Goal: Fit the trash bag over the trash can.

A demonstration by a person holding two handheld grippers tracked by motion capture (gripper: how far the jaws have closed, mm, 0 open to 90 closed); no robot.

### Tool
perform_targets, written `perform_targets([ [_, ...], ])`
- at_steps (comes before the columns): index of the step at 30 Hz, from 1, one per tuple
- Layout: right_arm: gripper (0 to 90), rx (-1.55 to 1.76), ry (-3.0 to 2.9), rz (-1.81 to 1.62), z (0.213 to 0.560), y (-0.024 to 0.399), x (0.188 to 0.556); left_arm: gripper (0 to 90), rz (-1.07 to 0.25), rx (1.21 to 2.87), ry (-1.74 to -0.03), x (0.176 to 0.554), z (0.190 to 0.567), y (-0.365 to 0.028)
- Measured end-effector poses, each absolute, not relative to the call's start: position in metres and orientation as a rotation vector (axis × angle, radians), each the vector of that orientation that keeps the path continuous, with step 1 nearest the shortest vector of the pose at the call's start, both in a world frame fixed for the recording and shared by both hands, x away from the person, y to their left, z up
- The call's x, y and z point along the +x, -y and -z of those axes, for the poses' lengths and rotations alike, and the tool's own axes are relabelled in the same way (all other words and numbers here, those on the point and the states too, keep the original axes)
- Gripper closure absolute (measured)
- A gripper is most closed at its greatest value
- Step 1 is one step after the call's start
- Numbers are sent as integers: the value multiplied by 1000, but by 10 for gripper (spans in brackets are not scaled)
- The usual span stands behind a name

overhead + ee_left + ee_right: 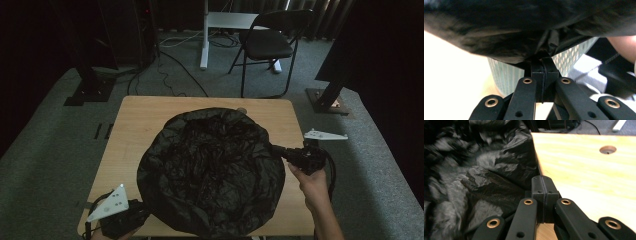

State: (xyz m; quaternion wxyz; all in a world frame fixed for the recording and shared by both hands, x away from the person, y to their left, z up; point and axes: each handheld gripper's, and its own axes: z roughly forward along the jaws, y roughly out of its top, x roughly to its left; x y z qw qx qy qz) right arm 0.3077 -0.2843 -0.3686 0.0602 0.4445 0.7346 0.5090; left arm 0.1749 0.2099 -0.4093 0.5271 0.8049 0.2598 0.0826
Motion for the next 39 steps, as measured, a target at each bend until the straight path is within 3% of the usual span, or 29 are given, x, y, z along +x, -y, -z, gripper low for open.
perform_targets([
  [14, 900, 1468, -2291, -1460, 424, 273, 325, 900, -4, 1942, -712, 196, 453, -219],
  [39, 900, 1496, -2371, -1455, 450, 257, 319, 900, 37, 1903, -798, 207, 466, -230],
])
